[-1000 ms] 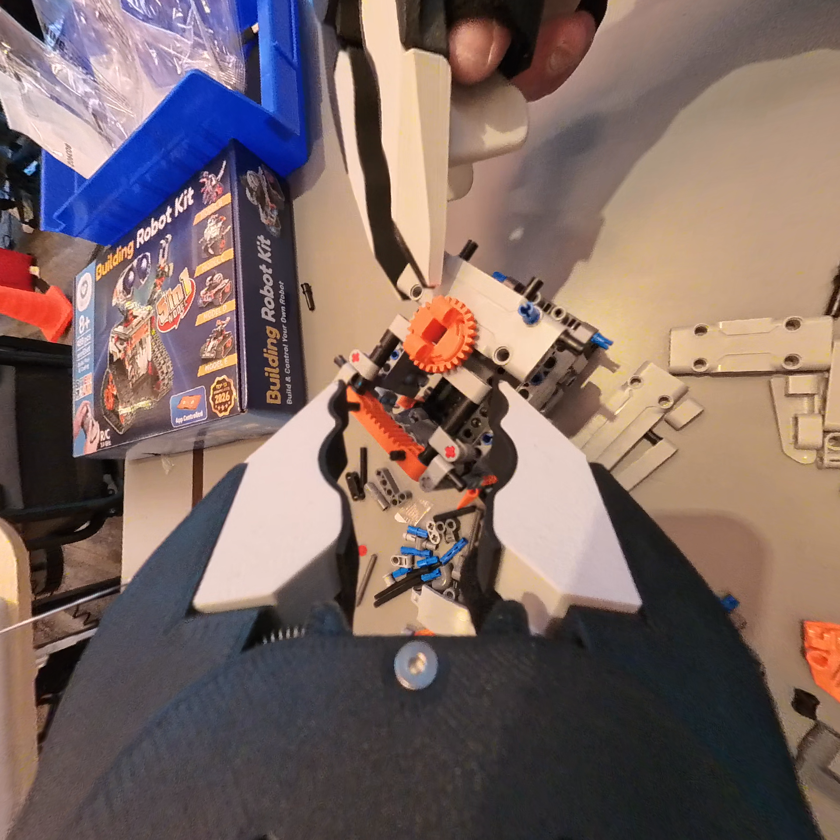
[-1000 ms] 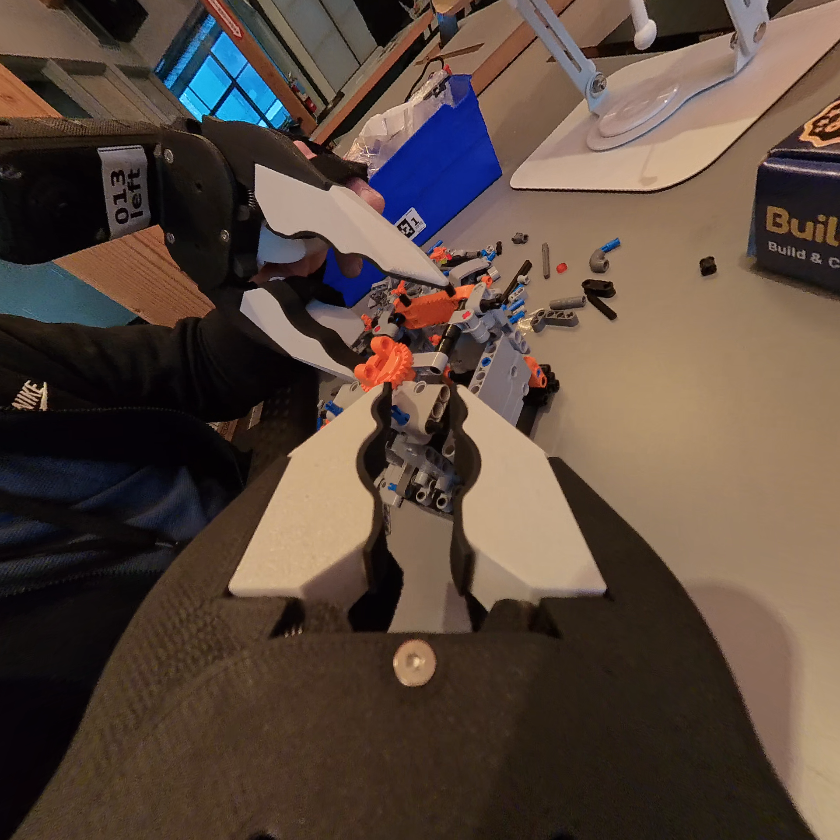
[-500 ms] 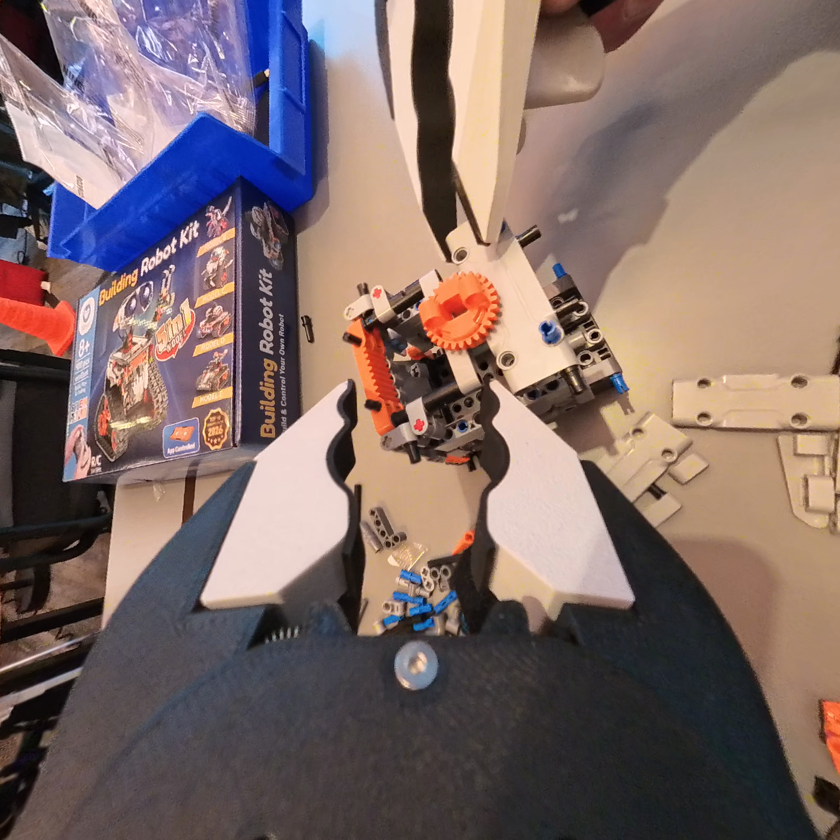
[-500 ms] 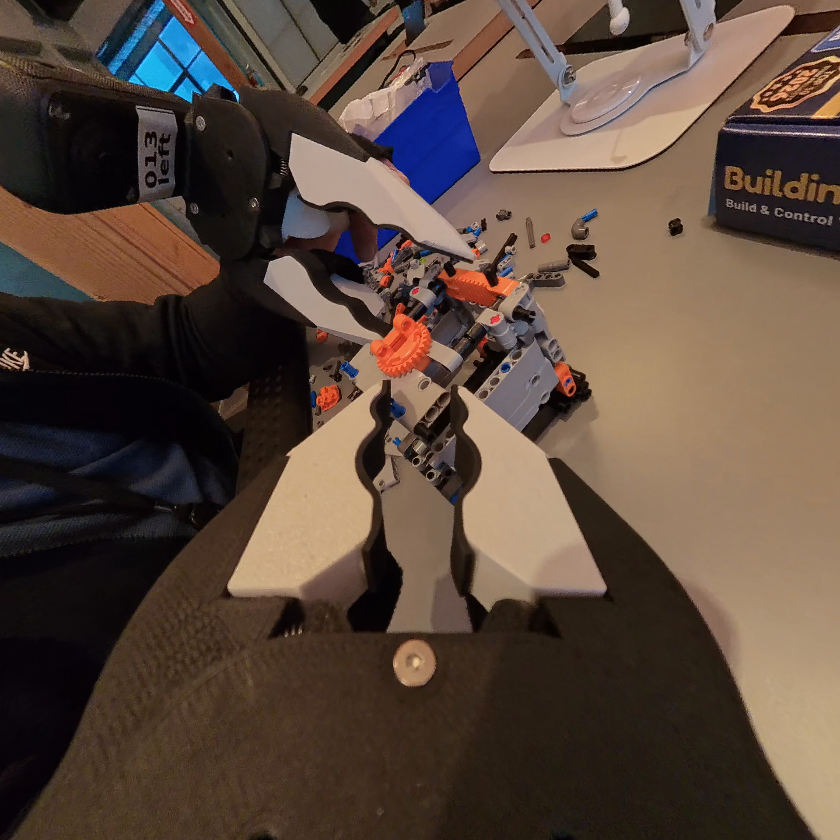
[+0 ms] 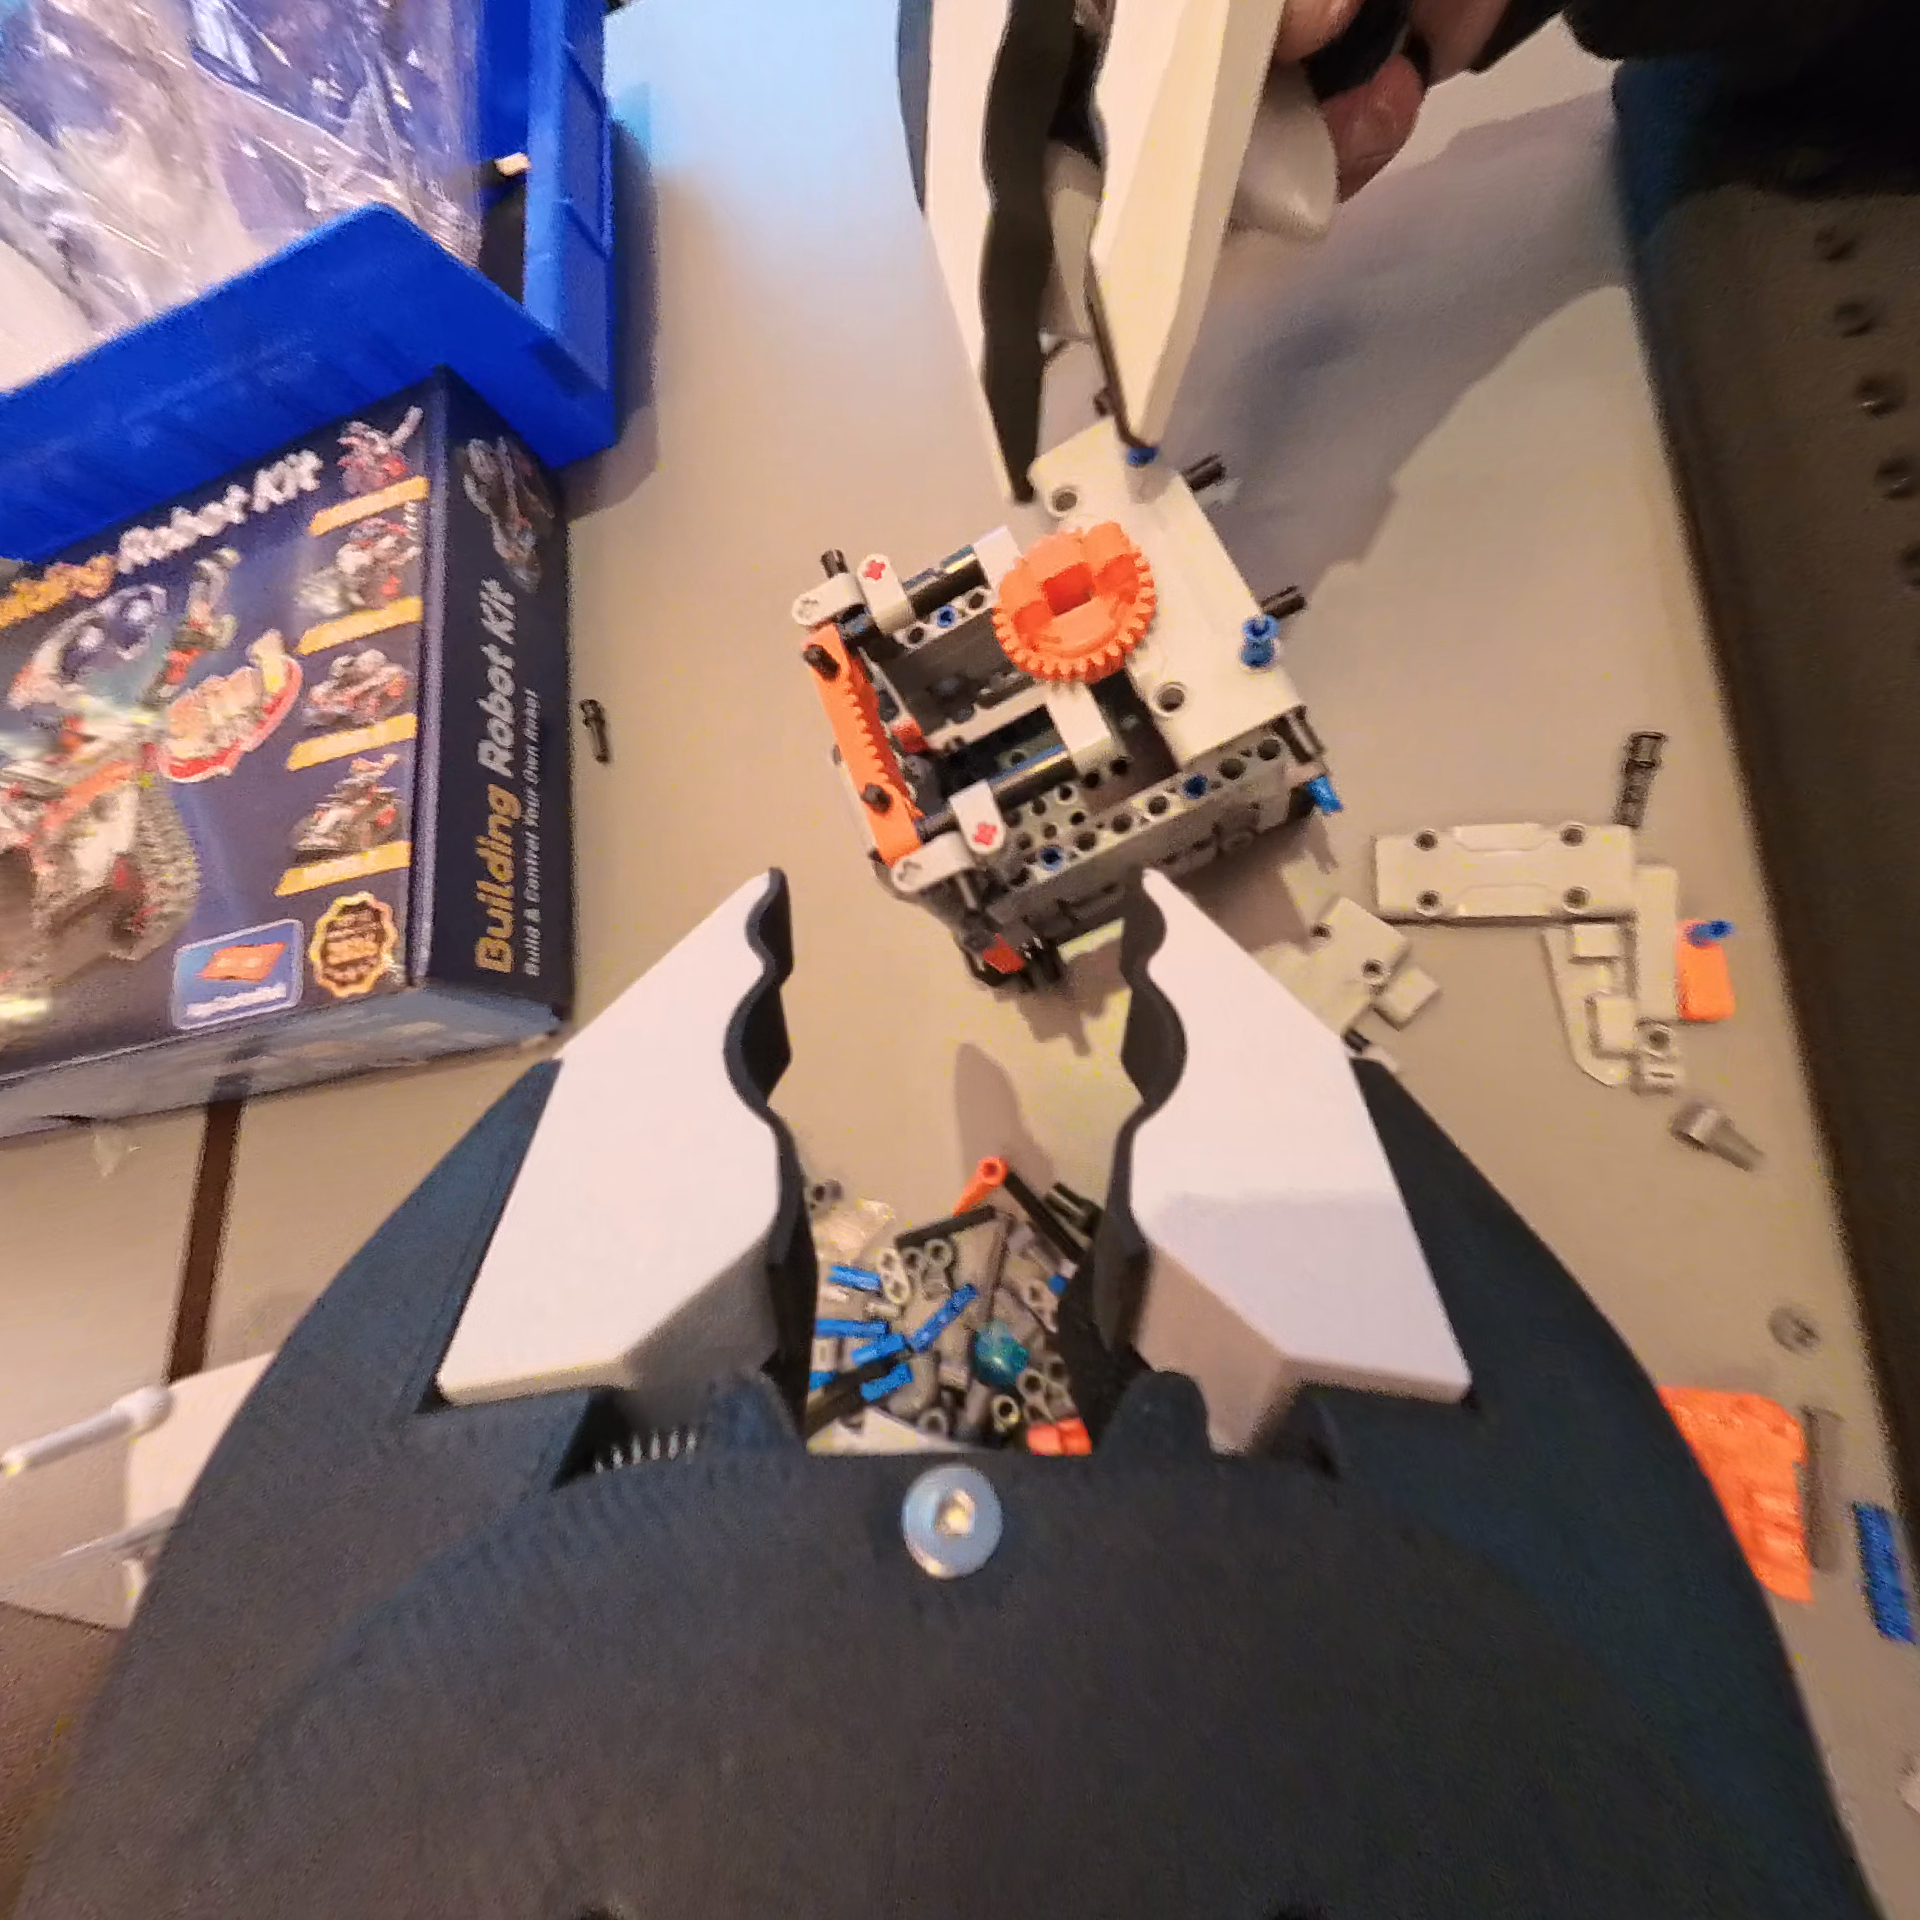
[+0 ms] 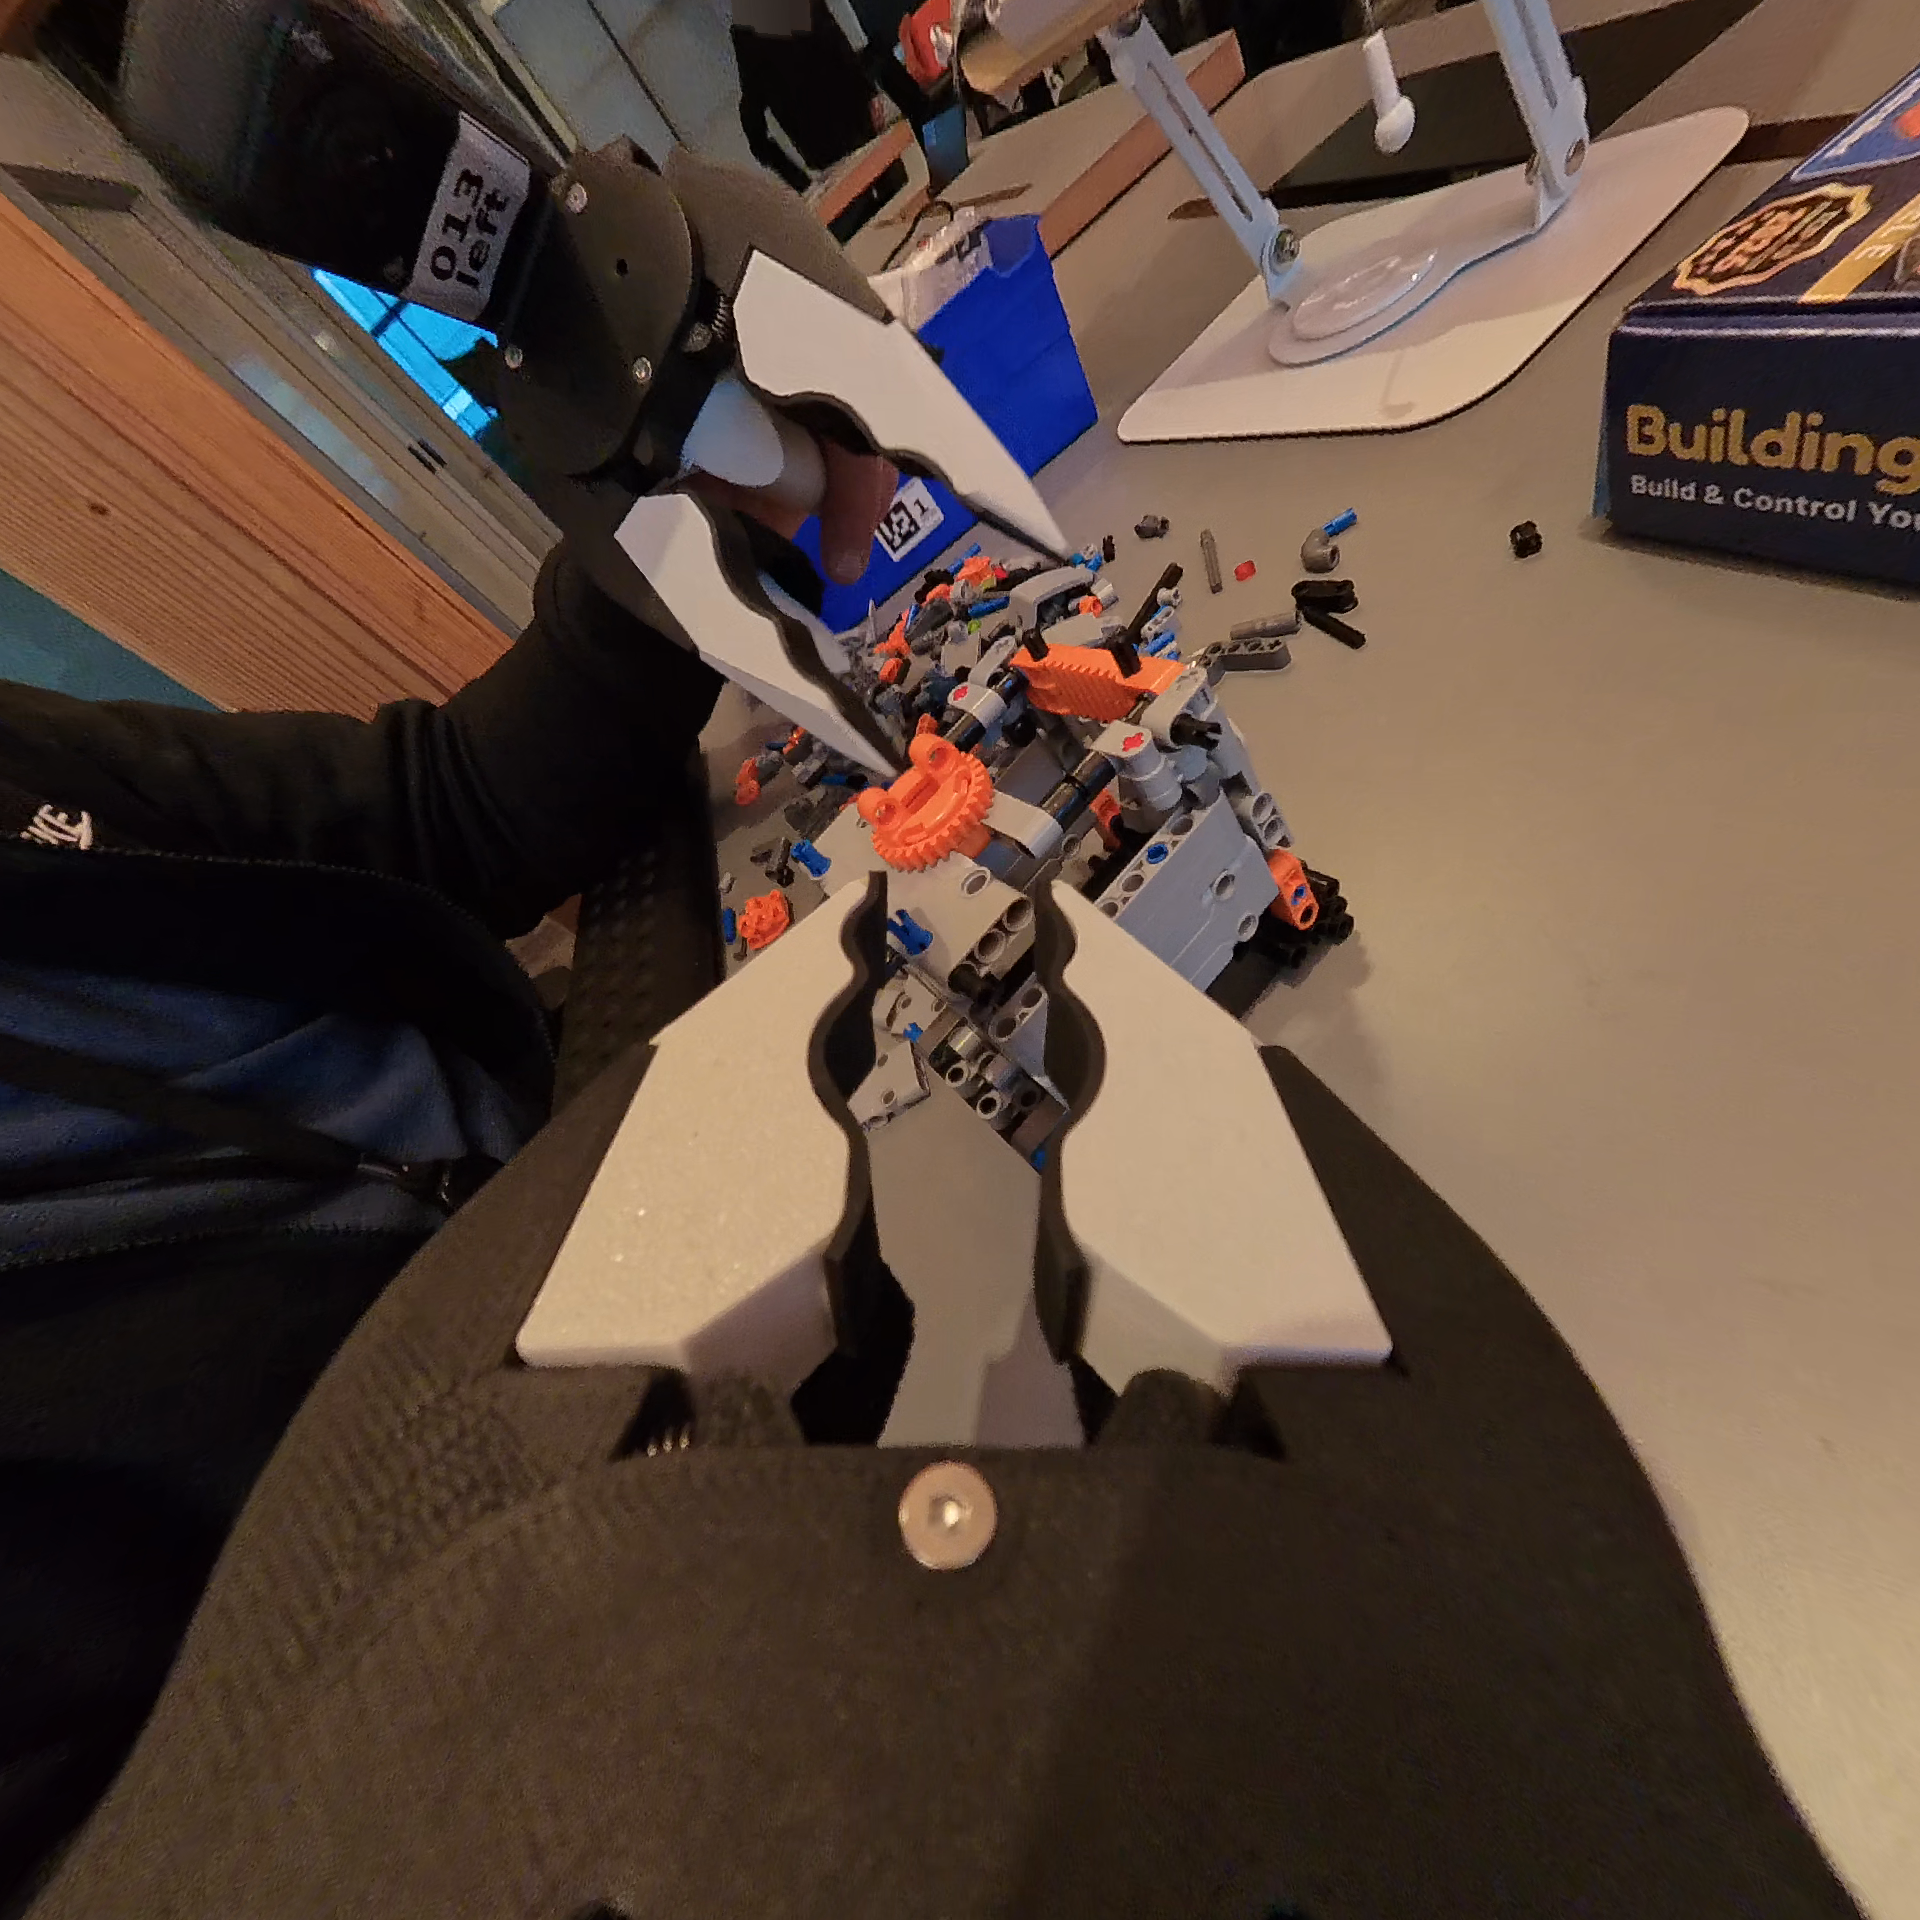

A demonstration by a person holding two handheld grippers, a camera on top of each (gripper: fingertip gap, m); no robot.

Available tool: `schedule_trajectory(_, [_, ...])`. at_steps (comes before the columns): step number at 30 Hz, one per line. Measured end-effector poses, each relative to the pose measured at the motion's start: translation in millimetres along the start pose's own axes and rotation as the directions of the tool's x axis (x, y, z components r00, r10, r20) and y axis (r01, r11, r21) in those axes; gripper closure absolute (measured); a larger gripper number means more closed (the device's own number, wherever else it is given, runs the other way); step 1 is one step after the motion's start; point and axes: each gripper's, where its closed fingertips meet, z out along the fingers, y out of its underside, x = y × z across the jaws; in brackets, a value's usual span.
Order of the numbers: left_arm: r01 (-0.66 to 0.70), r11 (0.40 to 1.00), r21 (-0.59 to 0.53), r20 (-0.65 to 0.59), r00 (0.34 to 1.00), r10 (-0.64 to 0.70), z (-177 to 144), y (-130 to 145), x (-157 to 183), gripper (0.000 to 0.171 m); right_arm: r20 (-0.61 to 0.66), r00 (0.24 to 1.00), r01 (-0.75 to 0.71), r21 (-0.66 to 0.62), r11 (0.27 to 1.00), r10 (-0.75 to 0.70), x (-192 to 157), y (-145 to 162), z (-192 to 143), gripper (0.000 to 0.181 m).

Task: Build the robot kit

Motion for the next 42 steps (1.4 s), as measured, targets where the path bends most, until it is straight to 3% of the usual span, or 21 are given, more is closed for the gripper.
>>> schedule_trajectory(5, [0.028, 0.999, -0.018, -0.062, 0.998, -0.029, 0, 0, 11, 0.106, 0.004, 1.000, 0.006, 0.009, 1.000, -0.006, -3, 2, -3, 0.154])
schedule_trajectory(9, [0.002, 0.996, -0.085, 0.006, 1.000, -0.002, 19, 7, 6, 0.112, 0.004, 1.000, 0.018, -0.004, 1.000, -0.018, -6, 6, -3, 0.160])
schedule_trajectory(15, [0.045, 0.997, -0.058, 0.122, 0.992, -0.038, 27, 6, -16, 0.130, -0.011, 1.000, 0.028, 0.003, 1.000, -0.028, -8, 12, -8, 0.165])
schedule_trajectory(17, [0.081, 0.995, -0.053, 0.194, 0.979, -0.069, 29, 6, -29, 0.129, -0.018, 0.999, 0.036, 0.005, 0.999, -0.036, -9, 12, -7, 0.161])
schedule_trajectory(19, [0.074, 0.996, -0.044, 0.163, 0.984, -0.066, 31, 5, -25, 0.131, -0.027, 0.999, 0.046, 0.042, 0.998, -0.045, -10, 5, -12, 0.155])
schedule_trajectory(24, [0.104, 0.994, -0.029, 0.085, 0.991, -0.101, 22, 11, -17, 0.127, -0.144, 0.985, 0.115, 0.136, 0.984, -0.095, 0, -13, -28, 0.128])
schedule_trajectory(29, [0.093, 0.996, -0.018, -0.052, 0.994, -0.094, 6, 10, 3, 0.125, -0.236, 0.934, 0.291, 0.064, 0.954, -0.269, -1, -13, -9, 0.071])
schedule_trajectory(32, [0.080, 0.997, -0.012, -0.121, 0.989, -0.081, -1, 5, 16, 0.122, -0.230, 0.929, 0.299, 0.004, 0.954, -0.290, 2, -7, 6, 0.058])
schedule_trajectory(35, [0.073, 0.997, -0.015, -0.145, 0.987, -0.074, 7, 4, 24, 0.120, -0.223, 0.929, 0.290, -0.062, 0.955, -0.296, 8, 3, 18, 0.060])
schedule_trajectory(39, [0.065, 0.997, -0.043, -0.130, 0.989, -0.070, 24, 6, 28, 0.122, -0.252, 0.917, 0.295, -0.091, 0.951, -0.308, 14, 5, 20, 0.085])
schedule_trajectory(42, [0.070, 0.997, -0.036, -0.080, 0.994, -0.072, 34, 4, 22, 0.129, -0.261, 0.919, 0.283, -0.087, 0.955, -0.296, 15, 6, 18, 0.087])
